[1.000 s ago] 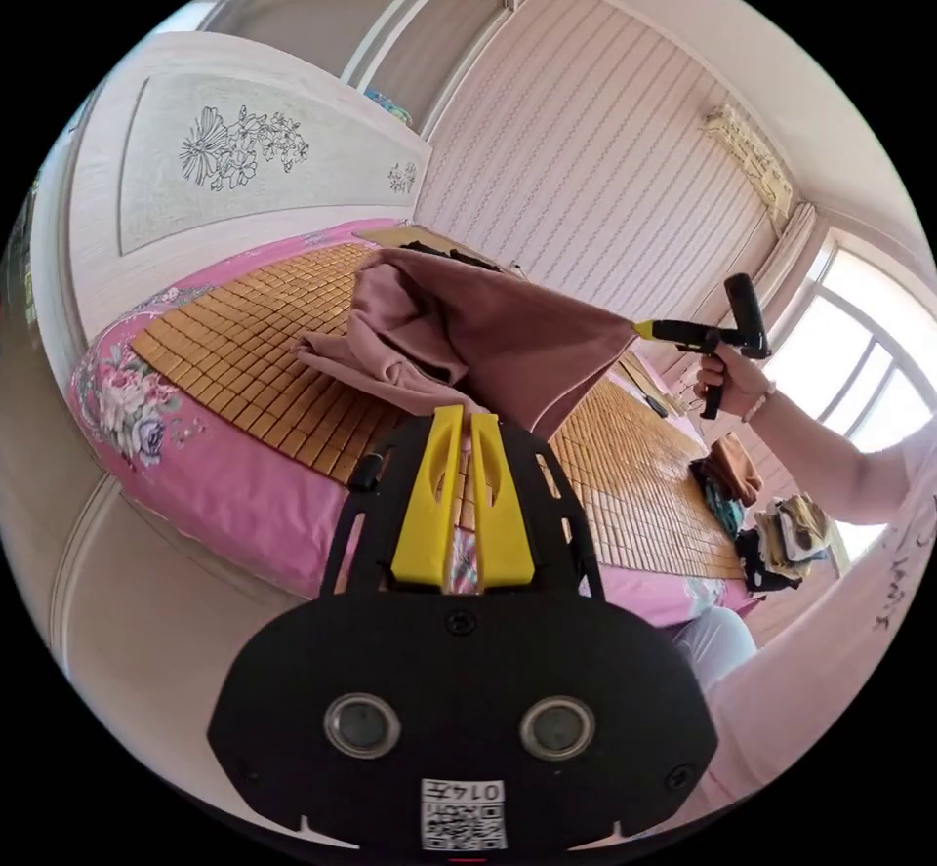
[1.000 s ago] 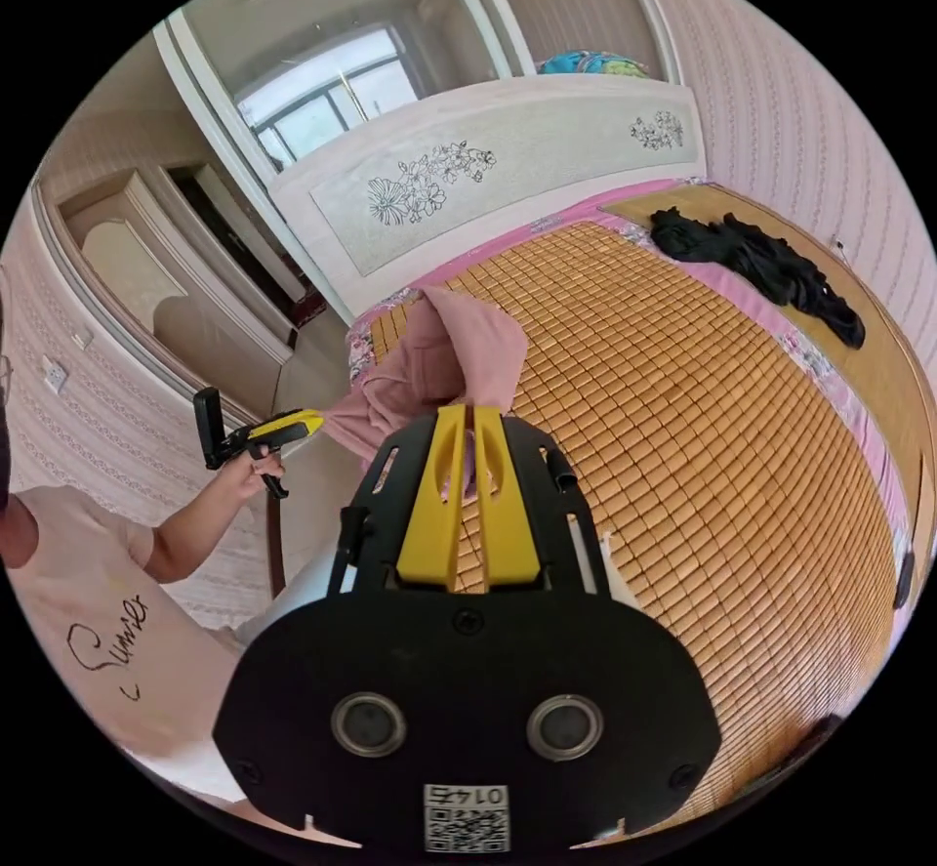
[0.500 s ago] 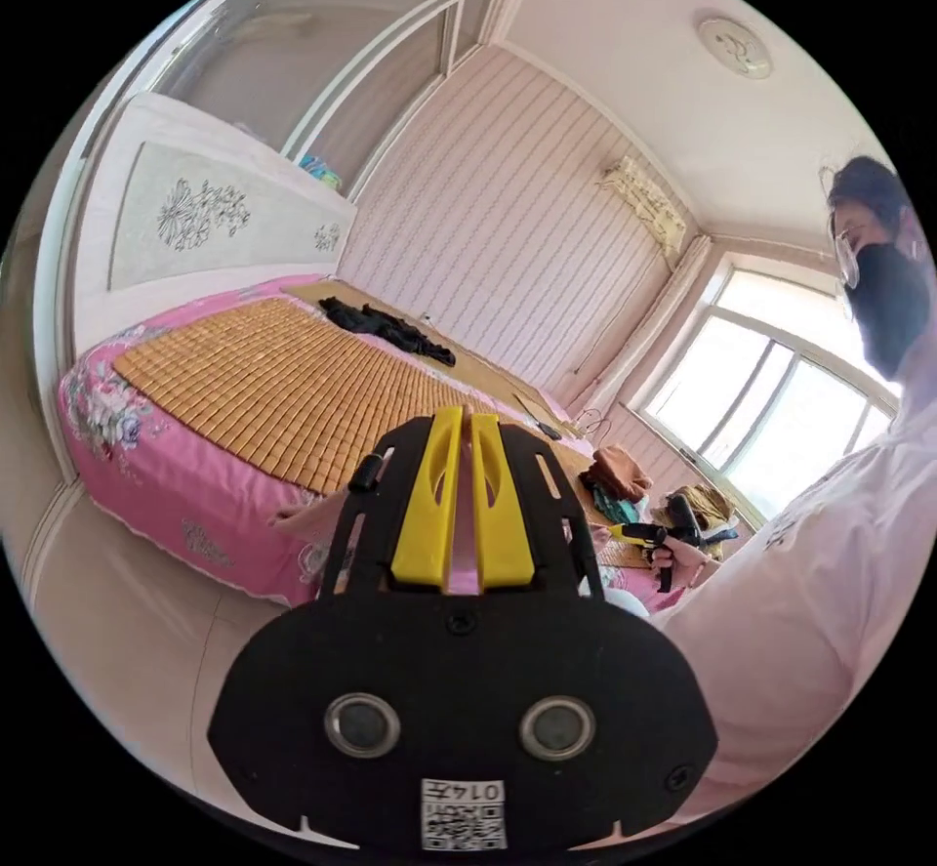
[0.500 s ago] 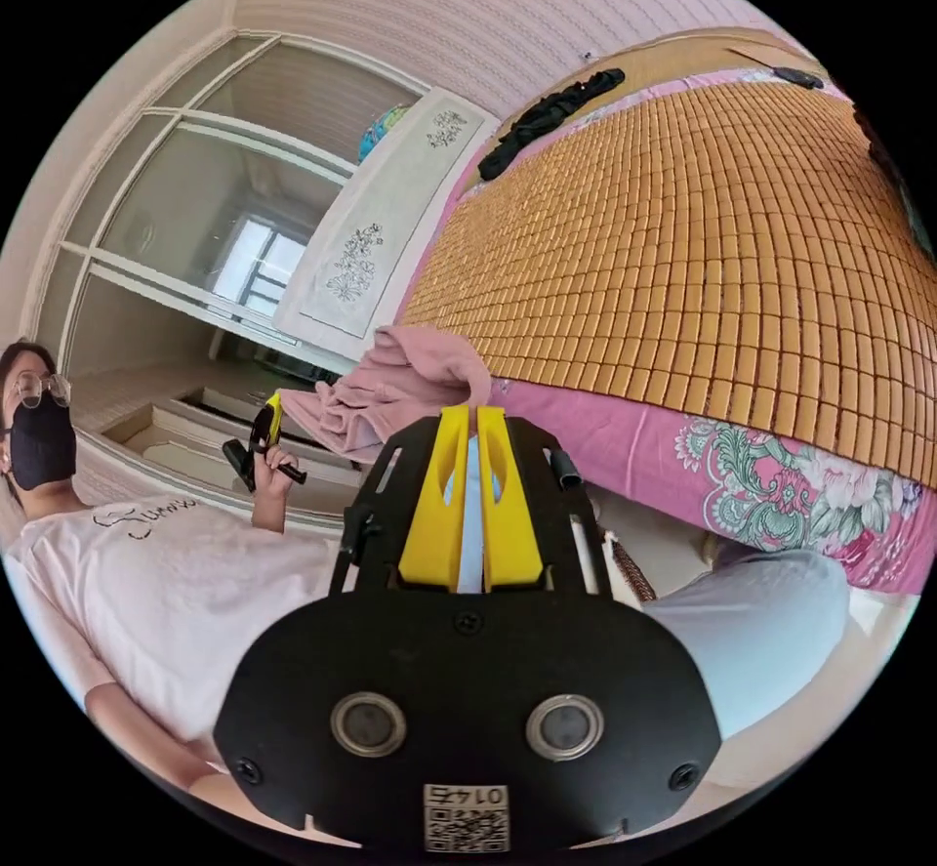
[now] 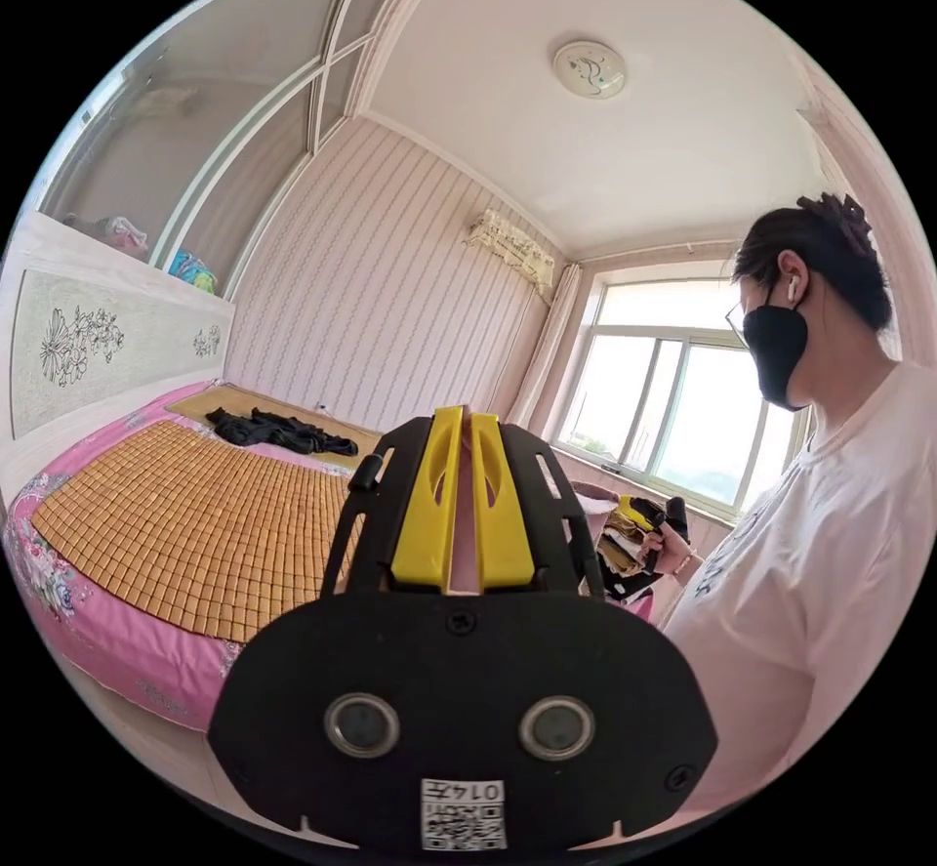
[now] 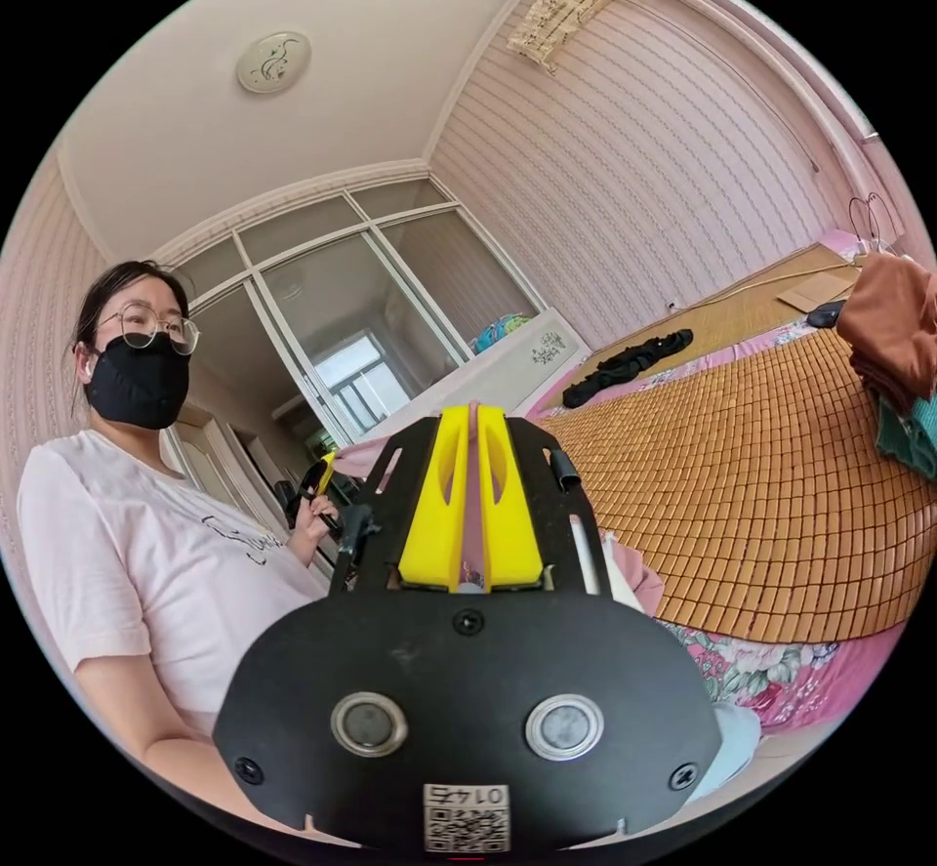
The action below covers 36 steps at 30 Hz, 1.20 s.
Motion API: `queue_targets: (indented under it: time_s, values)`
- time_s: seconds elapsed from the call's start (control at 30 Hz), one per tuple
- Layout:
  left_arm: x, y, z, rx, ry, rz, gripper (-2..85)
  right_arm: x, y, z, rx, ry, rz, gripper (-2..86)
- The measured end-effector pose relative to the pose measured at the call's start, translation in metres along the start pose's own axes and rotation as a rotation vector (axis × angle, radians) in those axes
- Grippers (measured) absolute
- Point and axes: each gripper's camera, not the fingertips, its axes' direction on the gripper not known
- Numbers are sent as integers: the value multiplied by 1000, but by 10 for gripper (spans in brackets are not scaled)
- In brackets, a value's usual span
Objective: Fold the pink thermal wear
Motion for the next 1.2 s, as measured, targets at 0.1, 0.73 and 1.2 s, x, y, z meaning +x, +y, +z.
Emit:
queue_targets:
  time_s: [0.1, 0.73, 1.2]
  values:
    - [11, -7, -9, 23, 20, 31, -10, 12, 20, -26, 68, -45, 48, 6]
    - [129, -93, -104, 423, 164, 478, -10, -113, -19, -138, 426, -360, -483, 5]
    - [9, -195, 162, 163, 30, 111, -10, -74, -187, -1, 178, 11, -386, 3]
